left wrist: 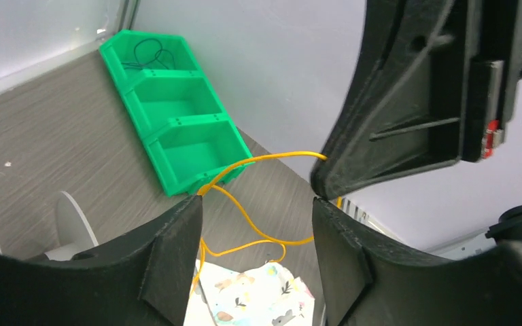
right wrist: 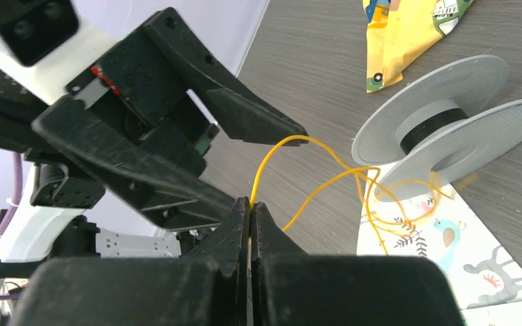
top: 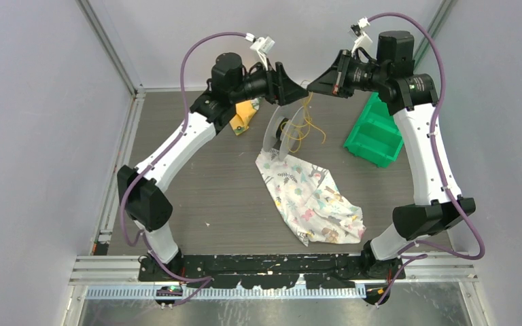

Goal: Wrap the cables

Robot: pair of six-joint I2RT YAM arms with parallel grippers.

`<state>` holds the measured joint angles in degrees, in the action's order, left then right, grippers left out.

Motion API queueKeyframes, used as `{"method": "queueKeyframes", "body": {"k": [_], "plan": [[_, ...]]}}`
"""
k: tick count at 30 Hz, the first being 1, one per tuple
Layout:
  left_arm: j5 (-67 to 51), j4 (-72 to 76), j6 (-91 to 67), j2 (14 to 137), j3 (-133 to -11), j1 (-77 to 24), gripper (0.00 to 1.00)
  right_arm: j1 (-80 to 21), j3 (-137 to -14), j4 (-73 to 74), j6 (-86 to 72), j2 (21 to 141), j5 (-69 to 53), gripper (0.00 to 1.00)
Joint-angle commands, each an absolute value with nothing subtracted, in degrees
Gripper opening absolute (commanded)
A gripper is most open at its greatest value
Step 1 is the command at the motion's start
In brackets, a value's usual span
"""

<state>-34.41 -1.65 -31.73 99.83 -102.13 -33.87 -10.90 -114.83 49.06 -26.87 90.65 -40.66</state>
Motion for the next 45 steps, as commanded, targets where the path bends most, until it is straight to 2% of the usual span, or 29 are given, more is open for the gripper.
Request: {"method": "queueKeyframes", "body": {"k": [1, 9, 12, 13, 14, 15, 16, 17, 19, 21, 22, 25, 31, 37, 45], "plan": [[-35.09, 2.11, -34.95, 102.38, -105.7, -33.72, 0.59, -11.34, -113.68, 44.35, -27.67, 87.2, -44.76, 0.01], [-34.78, 1.52, -34.23, 104.39, -106.06, -33.73, 0.55, -11.28, -112.77, 39.77, -32.02, 86.76, -49.11, 0.01], [-34.6, 0.98, -33.71, 104.21, -106.2, -33.68, 0.38, -11.25, -112.73, 41.24, -31.11, 86.54, -47.87, 0.01], [-34.2, 0.31, -32.94, 103.87, -106.29, -33.72, 0.28, -11.15, -112.95, 42.85, -30.03, 86.45, -46.19, 0.01], [-33.16, -1.84, -31.98, 103.42, -106.36, -33.61, 0.12, -11.04, -113.59, 44.76, -28.44, 86.35, -42.9, 0.01], [-31.84, -3.58, -31.05, 102.81, -106.49, -33.57, 0.02, -10.93, -114.39, 47.44, -26.76, 86.25, -39.14, 0.05], [-29.89, -5.41, -30.14, 102.09, -106.44, -33.43, 0.01, -10.87, -115.3, 49.99, -25.03, 85.96, -33.56, 0.18], [-28.08, -6.99, -29.27, 101.19, -106.32, -33.36, 0.01, -10.84, -115.5, 52.07, -23.39, 85.44, -28.17, 0.4], [-24.64, -9.28, -27.83, 98.83, -105.86, -33.04, 0.0, -10.85, -113.68, 53.97, -20.98, 83.67, -20.11, 0.72], [-21.86, -10.52, -27.04, 96.58, -105.5, -32.9, 0.01, -10.83, -109.25, 52.54, -19.88, 80.61, -16.32, 0.9], [-20.52, -10.87, -26.9, 95.6, -105.4, -32.8, 0.0, -10.81, -106.37, 51.21, -19.87, 79.06, -15.65, 0.94], [-18.03, -11.23, -27.44, 93.12, -105.65, -32.87, 0.0, -10.85, -98.62, 47.46, -21.15, 75.92, -16.73, 0.96], [-18.54, -12.55, -28.98, 91.51, -108.78, -32.77, 0.0, -13.17, -87.61, 39.67, -21.01, 74.05, -28.49, 0.92], [-19.77, -13.05, -29.09, 91.28, -109.99, -32.78, 0.0, -13.83, -87.96, 37.6, -21.64, 77.71, -40.23, 0.86], [-19.33, -13.45, -28.74, 90.97, -109.86, -32.78, 0.0, -13.81, -86.9, 31.53, -26.91, 76.89, -43.82, 0.82]]}}
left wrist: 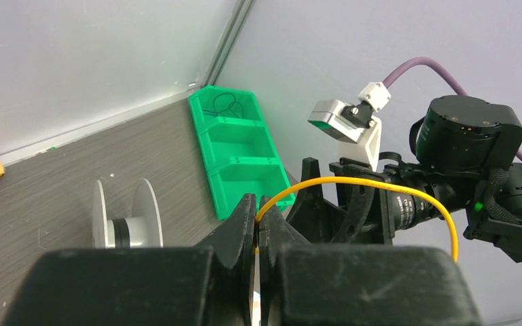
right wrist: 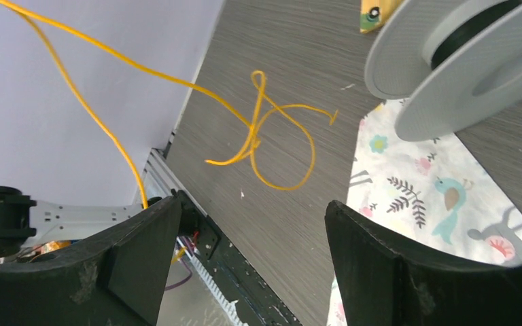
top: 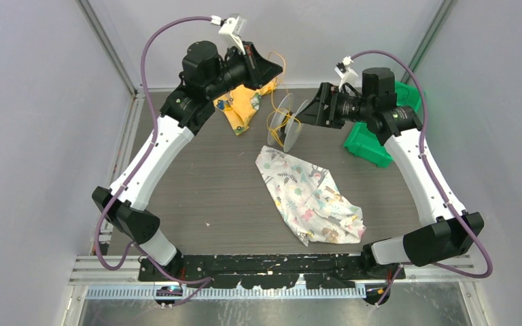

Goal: Wrap the cables

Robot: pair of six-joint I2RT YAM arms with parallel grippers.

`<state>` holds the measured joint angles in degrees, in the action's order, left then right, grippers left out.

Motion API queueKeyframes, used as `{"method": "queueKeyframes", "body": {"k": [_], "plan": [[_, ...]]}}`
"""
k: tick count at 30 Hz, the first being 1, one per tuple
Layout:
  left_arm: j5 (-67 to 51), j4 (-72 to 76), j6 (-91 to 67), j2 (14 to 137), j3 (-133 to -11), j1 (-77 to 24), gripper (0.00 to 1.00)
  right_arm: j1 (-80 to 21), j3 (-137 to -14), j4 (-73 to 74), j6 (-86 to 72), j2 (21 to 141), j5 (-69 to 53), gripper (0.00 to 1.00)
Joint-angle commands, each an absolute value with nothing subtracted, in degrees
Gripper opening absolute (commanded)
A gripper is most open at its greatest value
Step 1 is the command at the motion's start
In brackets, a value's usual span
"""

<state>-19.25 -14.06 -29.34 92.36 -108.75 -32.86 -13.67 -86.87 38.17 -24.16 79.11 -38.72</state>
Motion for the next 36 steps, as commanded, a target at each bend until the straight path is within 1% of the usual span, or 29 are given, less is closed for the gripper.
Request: {"method": "queueKeyframes", "body": {"k": [1, 4, 13, 15, 17, 19, 20, 22, 24, 25, 26, 27, 28, 32, 34, 36], "plan": [[-19.33, -13.45, -28.66, 90.97, -109.79, -32.77, 0.0, -13.83, -86.73, 30.82, -27.39, 76.46, -44.73, 0.82], [-19.46, -13.15, -28.87, 90.9, -109.4, -32.78, 0.0, -13.93, -86.44, 29.11, -28.63, 75.44, -47.56, 0.82], [-19.94, -12.69, -29.08, 91.05, -109.36, -32.78, 0.0, -15.26, -86.23, 26.43, -30.25, 75.09, -50.48, 0.84], [-20.04, -12.76, -29.05, 90.96, -109.4, -32.77, 0.01, -17.02, -87.54, 28.49, -28.28, 76.01, -50.97, 0.84], [-20.02, -12.75, -29.17, 90.92, -109.31, -32.78, 0.01, -19.23, -89.43, 32.22, -25.36, 77.21, -49.73, 0.81], [-20.08, -12.72, -29.19, 90.94, -109.34, -32.78, 0.01, -20.88, -90.66, 34.46, -23.72, 78.66, -47.88, 0.75], [-20.11, -12.59, -29.25, 90.96, -109.28, -32.78, 0.0, -20.98, -90.51, 34.5, -23.81, 79.02, -47.04, 0.71], [-20.12, -12.49, -29.32, 90.97, -109.28, -32.78, 0.0, -21.04, -90.04, 33.18, -24.87, 79.26, -45.49, 0.57], [-20.13, -12.56, -29.26, 90.93, -109.29, -32.73, 0.0, -21.07, -90.12, 32.72, -25.36, 79.13, -43.66, 0.38], [-20.08, -12.5, -29.27, 90.93, -109.21, -32.73, 0.0, -21.06, -90.36, 32.78, -25.29, 79.04, -42.63, 0.21], [-20.06, -12.48, -29.2, 90.9, -109.08, -32.78, 0.01, -21.02, -90.68, 33.16, -24.99, 78.99, -41.44, 0.1], [-20.02, -12.48, -29.09, 90.91, -109.03, -32.78, 0.0, -20.99, -91.12, 33.96, -24.5, 78.8, -40.2, 0.04], [-19.92, -12.55, -29.05, 91.03, -109.0, -32.78, 0.01, -21.04, -91.73, 35.06, -23.71, 78.66, -39.06, 0.01], [-19.81, -12.42, -28.91, 91.48, -108.89, -32.78, 0.01, -19.39, -93.38, 39.5, -20.79, 75.93, -31.5, 0.01], [-20.12, -11.88, -29.39, 92.15, -108.61, -32.82, 0.01, -16.27, -92.54, 38.97, -20.93, 72.78, -28.04, 0.01], [-22.07, -10.69, -30.89, 93.49, -108.62, -32.8, 0.0, -11.37, -91.49, 37.13, -22.5, 69.56, -27.15, 0.0]]}}
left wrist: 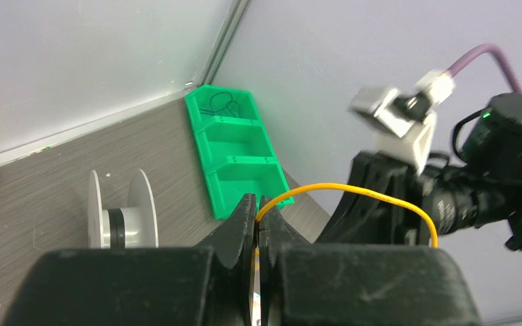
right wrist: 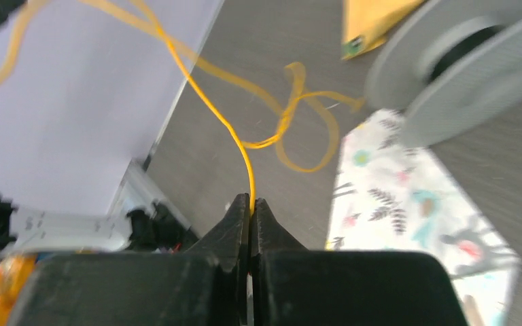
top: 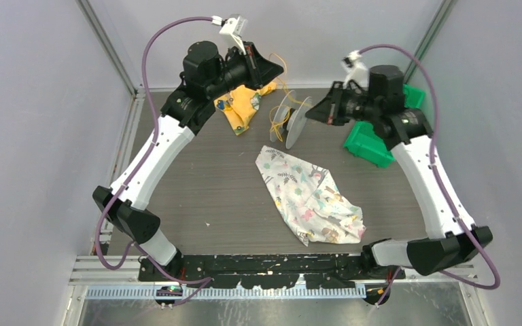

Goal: Wrap the cables

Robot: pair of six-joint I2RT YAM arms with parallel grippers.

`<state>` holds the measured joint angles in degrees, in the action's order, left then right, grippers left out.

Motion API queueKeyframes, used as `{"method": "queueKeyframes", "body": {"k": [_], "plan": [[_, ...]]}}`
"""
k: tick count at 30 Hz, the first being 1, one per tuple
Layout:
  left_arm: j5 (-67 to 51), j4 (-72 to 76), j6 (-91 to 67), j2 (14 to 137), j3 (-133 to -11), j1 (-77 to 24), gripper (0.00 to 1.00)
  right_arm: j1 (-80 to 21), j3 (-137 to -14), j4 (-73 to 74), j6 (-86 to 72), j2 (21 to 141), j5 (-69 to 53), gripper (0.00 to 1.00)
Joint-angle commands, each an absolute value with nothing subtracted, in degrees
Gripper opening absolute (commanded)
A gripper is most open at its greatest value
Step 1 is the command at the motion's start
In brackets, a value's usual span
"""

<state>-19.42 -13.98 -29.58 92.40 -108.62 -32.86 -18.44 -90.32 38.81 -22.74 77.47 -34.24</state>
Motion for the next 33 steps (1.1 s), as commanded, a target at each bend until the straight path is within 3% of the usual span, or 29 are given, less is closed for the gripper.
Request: {"method": "queueKeyframes", "body": {"k": [1, 7, 8, 10, 11, 13, 18, 29, 33], "plan": [[-23.47, -9.8, -32.58, 94.41, -108.63, -33.02, 0.0, -8.45, -91.03, 35.68, -23.54, 67.98, -27.61, 0.01], [-29.33, -8.53, -34.89, 101.44, -111.76, -37.71, 0.01, -1.85, -92.98, 32.1, -26.38, 63.01, -26.08, 0.01], [-30.64, -8.68, -34.79, 103.02, -112.92, -38.71, 0.05, -1.83, -93.49, 31.81, -26.57, 62.83, -25.59, 0.01], [-34.38, -12.32, -34.37, 107.63, -117.39, -40.01, 0.4, -1.82, -94.51, 31.41, -26.88, 62.89, -25.04, 0.01], [-35.62, -15.39, -33.98, 109.89, -120.41, -40.21, 0.48, -1.84, -94.85, 31.5, -27.01, 63.11, -24.77, 0.01], [-36.76, -22.3, -32.77, 113.24, -127.5, -40.19, 0.56, -1.84, -95.18, 31.95, -27.06, 63.57, -23.93, 0.01], [-35.93, -36.17, -26.76, 114.05, -133.9, -38.07, 0.6, -1.59, -95.37, 35.6, -27.05, 64.45, -18.63, 0.0], [-36.44, -30.03, -27.02, 103.38, -120.43, -30.22, 0.61, -0.79, -96.29, 38.06, -31.69, 71.91, -17.64, 0.0], [-34.2, -26.45, -27.97, 101.12, -115.08, -28.75, 0.6, -0.74, -102.2, 44.03, -30.84, 78.77, -20.15, 0.01]]}}
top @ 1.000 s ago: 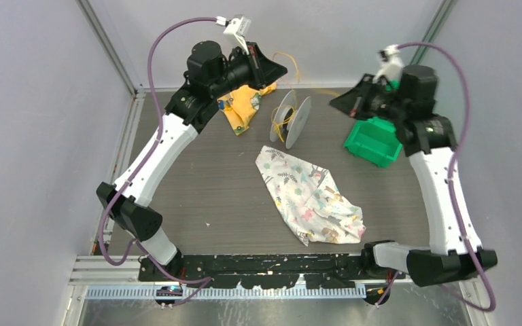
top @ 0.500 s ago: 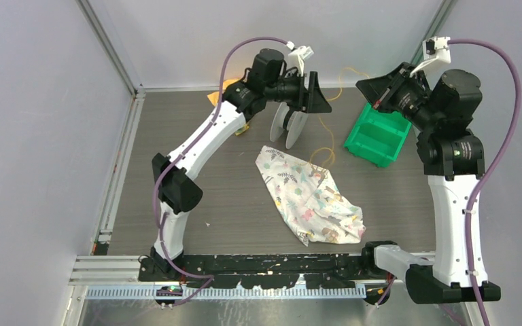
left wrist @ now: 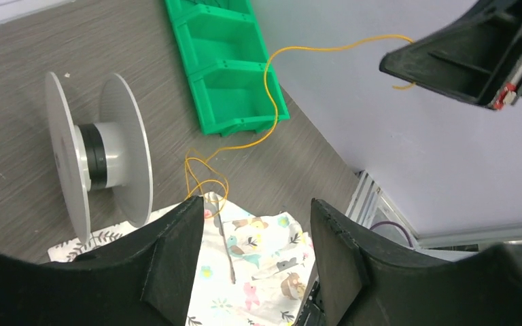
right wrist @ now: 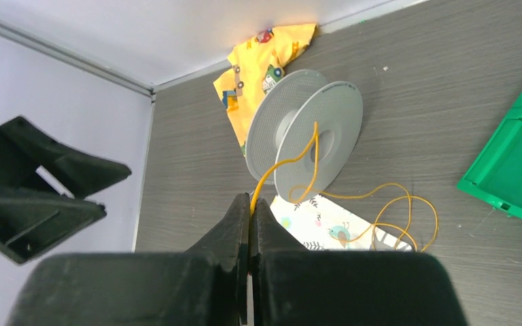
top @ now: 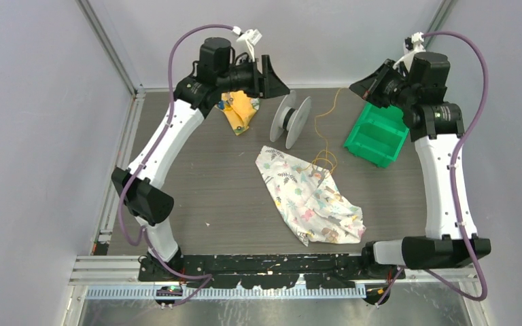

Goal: Wrap the cables

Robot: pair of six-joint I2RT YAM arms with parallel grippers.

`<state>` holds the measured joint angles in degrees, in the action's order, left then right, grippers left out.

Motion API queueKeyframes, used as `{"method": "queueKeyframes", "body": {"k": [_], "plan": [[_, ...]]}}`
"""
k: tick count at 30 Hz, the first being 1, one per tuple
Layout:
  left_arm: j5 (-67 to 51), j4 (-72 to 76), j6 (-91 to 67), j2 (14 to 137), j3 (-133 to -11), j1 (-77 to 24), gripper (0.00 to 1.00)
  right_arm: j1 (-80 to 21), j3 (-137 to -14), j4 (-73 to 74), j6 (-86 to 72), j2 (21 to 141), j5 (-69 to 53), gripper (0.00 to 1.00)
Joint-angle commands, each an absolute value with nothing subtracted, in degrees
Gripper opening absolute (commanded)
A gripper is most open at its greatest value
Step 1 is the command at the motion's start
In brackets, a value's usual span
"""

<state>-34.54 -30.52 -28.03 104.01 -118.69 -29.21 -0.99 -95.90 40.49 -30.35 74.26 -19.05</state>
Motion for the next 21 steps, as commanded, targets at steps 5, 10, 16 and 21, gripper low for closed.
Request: {"method": "queueKeyframes", "body": {"k": [5, 10, 16, 21], "plan": [[-35.21, -22.29, -33.45, 100.39, -111.28, -26.58, 0.58, -0.89, -104.7, 52.41, -28.13, 86.13, -20.37, 0.01], [-35.94, -20.45, -34.41, 99.91, -109.0, -26.19, 0.58, -0.96, -99.75, 51.68, -30.23, 88.66, -22.97, 0.01], [-36.56, -20.78, -35.47, 101.99, -110.85, -26.19, 0.58, -0.95, -102.48, 47.2, -33.89, 90.62, -24.26, 0.01], [-35.86, -22.08, -35.06, 103.0, -111.45, -26.19, 0.58, -0.8, -116.13, 50.19, -32.06, 95.41, -16.08, 0.01]]}}
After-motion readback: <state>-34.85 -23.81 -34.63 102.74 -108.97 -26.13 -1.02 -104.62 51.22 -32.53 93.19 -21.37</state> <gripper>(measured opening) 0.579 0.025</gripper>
